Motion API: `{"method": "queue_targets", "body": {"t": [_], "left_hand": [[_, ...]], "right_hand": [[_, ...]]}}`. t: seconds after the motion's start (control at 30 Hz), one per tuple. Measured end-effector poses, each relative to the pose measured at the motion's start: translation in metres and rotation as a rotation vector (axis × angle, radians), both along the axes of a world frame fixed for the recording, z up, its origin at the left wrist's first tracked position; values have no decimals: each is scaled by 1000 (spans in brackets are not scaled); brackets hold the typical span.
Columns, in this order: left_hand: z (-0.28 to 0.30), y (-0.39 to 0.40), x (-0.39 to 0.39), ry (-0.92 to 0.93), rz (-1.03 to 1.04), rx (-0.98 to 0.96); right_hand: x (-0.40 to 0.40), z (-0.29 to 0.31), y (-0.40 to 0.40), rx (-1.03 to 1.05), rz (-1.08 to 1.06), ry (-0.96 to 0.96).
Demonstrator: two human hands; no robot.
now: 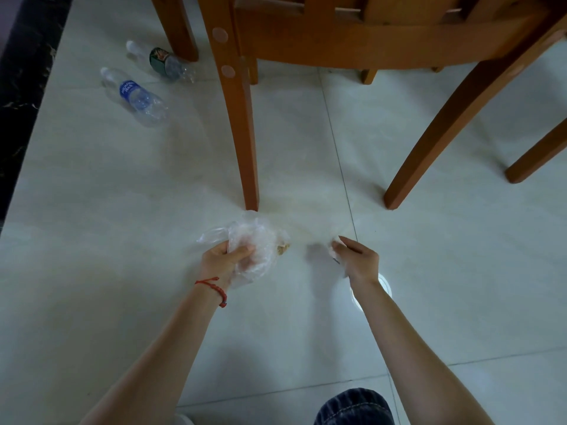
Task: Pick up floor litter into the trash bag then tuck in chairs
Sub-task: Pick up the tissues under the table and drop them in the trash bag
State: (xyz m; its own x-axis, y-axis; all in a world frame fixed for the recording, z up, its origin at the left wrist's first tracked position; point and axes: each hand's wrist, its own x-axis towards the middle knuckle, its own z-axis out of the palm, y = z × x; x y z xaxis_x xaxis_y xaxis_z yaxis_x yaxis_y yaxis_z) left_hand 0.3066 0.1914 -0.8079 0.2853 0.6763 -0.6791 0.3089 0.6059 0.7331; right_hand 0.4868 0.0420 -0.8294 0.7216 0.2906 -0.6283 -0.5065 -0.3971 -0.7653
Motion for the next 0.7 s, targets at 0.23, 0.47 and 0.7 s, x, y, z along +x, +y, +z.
{"method": "queue_targets", "body": {"t": [0.23, 0.47, 0.7], "left_hand": [[65, -12, -11, -3, 40, -24], [149, -28, -36, -27, 82, -70], [253, -40, -62, 0, 124, -104]], "right_hand": [[-17, 84, -13, 172, -140, 187], [-47, 183, -17, 187, -145, 221], [-61, 287, -16, 206, -131, 212]]}}
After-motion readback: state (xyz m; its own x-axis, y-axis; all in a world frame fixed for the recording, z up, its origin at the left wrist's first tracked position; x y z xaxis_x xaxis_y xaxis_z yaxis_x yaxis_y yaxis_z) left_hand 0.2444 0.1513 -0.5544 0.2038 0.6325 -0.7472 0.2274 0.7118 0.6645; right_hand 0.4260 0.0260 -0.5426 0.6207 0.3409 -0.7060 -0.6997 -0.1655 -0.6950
